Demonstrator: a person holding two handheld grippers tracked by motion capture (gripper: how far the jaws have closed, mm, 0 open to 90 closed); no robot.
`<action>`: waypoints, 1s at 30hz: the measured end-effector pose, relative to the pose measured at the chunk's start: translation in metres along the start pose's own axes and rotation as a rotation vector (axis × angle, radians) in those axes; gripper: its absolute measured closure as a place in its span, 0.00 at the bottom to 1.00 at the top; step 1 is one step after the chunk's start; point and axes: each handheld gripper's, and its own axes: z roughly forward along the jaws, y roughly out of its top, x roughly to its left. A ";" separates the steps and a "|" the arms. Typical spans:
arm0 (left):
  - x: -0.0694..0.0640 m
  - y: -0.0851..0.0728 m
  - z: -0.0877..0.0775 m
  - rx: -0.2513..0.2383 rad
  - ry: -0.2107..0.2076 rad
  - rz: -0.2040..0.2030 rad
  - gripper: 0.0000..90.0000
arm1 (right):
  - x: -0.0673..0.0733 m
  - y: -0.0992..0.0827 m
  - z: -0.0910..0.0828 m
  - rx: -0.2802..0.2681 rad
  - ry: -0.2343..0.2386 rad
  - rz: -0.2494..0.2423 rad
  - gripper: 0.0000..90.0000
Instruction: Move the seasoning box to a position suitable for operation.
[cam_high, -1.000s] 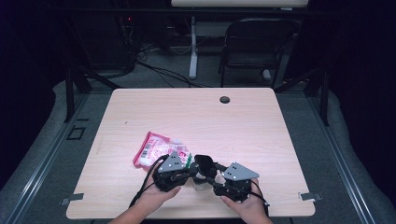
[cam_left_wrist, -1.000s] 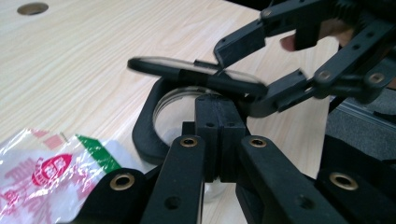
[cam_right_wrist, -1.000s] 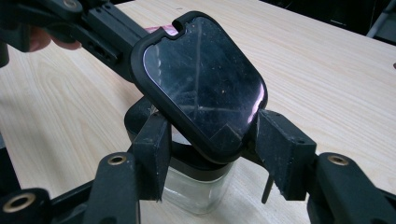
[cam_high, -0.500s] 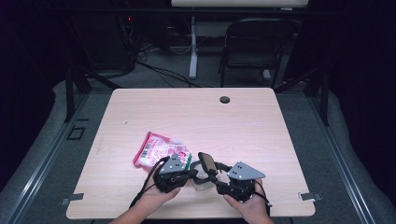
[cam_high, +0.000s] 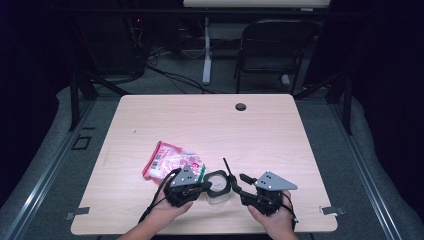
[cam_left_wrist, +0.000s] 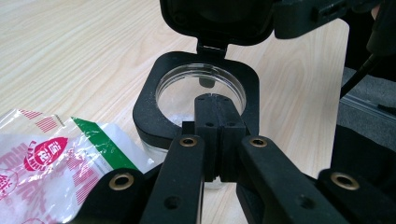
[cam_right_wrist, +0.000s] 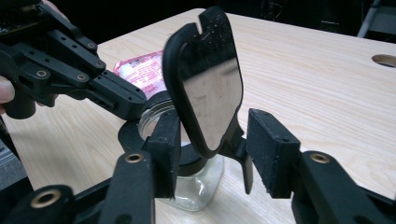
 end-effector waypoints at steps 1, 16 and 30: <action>0.000 0.000 0.000 0.000 0.000 0.001 1.00 | 0.000 0.000 -0.001 -0.004 -0.004 0.002 0.63; 0.000 0.000 0.000 -0.001 -0.001 -0.001 1.00 | -0.003 -0.003 0.005 0.026 -0.015 0.007 0.63; 0.000 -0.001 0.000 -0.008 -0.005 0.000 1.00 | -0.006 -0.002 0.002 0.039 -0.005 0.027 0.82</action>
